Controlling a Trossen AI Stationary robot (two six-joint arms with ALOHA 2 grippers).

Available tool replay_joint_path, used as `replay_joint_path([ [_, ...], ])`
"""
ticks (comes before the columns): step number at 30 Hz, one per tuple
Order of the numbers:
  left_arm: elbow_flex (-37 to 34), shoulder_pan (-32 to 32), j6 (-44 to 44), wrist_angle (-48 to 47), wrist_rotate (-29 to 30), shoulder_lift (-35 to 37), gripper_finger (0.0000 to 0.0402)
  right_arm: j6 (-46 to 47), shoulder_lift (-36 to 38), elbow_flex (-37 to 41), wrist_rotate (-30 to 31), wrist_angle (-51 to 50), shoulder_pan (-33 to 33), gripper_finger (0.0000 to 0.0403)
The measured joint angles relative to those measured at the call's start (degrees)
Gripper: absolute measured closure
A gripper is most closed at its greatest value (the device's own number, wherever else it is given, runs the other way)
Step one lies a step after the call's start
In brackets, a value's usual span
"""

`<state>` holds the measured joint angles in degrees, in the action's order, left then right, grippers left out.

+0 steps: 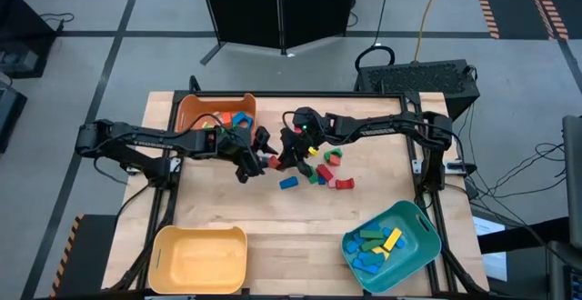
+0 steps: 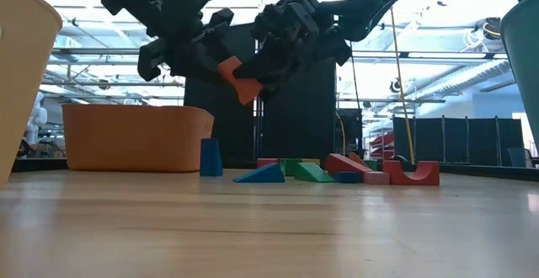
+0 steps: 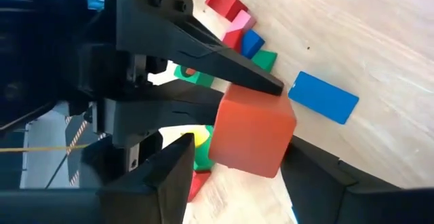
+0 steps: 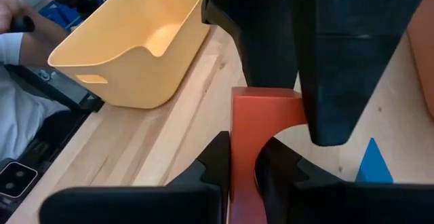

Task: Sort blocks by size
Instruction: Put the orange arch block into the orange bin

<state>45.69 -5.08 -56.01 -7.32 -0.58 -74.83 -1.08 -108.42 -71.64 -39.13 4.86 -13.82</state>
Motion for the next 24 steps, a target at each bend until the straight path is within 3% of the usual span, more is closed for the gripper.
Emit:
replay_joint_path([
  [7, -0.04, 0.12, 0.06, 0.07, -3.54, 0.0, 0.0241, 0.45, 0.0, 0.0, -0.51, 0.09, 0.08, 0.036],
  [24, -0.09, 1.03, 2.53, 1.04, -4.29, 0.0, 0.0243, 0.56, 0.04, 0.0, -0.82, -0.04, 0.17, 0.036],
])
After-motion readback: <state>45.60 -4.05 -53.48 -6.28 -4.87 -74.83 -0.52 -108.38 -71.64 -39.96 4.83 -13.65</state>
